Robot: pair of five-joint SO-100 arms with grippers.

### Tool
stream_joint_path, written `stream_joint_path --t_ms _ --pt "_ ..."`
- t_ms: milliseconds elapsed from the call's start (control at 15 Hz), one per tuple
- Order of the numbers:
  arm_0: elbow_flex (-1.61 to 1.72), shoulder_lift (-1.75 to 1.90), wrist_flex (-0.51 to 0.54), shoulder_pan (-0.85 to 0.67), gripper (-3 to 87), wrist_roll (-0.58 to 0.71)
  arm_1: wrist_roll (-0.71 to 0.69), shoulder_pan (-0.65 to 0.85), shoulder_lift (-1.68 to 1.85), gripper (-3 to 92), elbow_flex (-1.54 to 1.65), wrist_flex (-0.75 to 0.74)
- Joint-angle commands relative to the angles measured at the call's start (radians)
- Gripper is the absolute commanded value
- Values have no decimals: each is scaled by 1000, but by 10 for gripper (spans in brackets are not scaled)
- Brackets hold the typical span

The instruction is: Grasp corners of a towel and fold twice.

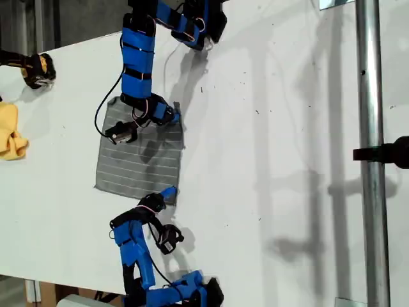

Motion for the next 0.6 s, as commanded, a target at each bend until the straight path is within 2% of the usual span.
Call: stream_joint_path --t_ms 0,267,400,533 --pt "-123 -48 71 -29 302 3 11 -8 81 -1 -8 8" --pt "-377 -244 233 -28 289 -6 11 -8 104 -1 -6 12" --pt "-425 -273 258 -17 221 -6 11 -8 110 -1 0 14" --pt "-423 -273 259 -17 70 -9 11 -8 112 -1 3 14"
